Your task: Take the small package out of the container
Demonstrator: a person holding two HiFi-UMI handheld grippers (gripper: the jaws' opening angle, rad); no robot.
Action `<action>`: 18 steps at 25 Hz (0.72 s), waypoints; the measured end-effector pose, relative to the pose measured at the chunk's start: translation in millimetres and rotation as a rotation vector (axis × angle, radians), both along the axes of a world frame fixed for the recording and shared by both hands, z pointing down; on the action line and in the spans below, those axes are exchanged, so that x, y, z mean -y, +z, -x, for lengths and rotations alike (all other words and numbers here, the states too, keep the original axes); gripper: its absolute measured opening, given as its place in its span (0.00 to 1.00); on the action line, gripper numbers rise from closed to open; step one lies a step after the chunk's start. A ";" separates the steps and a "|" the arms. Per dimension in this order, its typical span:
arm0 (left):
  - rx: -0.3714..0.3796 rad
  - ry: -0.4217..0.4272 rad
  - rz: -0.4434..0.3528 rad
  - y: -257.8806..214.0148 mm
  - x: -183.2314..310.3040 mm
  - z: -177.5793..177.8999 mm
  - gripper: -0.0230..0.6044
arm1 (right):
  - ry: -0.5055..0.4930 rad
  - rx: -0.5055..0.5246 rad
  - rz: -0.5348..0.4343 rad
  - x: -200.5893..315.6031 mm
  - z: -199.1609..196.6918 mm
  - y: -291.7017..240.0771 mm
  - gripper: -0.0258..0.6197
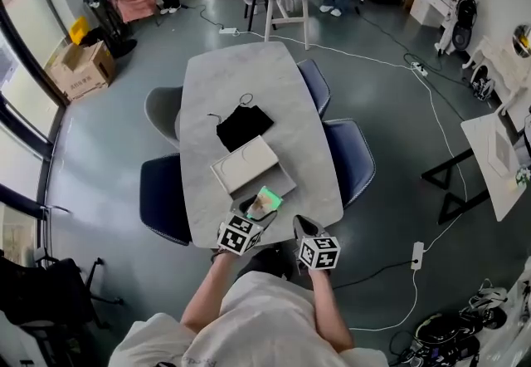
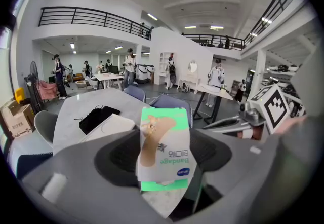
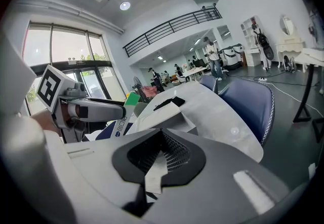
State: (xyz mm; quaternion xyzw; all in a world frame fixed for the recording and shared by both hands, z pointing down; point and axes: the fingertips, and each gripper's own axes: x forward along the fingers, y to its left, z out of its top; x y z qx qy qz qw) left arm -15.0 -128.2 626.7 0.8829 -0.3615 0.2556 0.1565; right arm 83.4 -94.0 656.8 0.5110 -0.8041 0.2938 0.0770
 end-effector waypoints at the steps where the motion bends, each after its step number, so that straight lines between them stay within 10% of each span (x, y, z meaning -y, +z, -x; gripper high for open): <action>1: -0.006 -0.006 -0.002 -1.4 0.2 2.0 0.59 | 0.002 0.003 -0.005 -0.7 -1.1 -1.0 0.04; 18: -0.016 -0.029 -0.006 -0.6 7.8 3.8 0.59 | -0.025 0.035 -0.023 7.0 -2.7 -5.2 0.04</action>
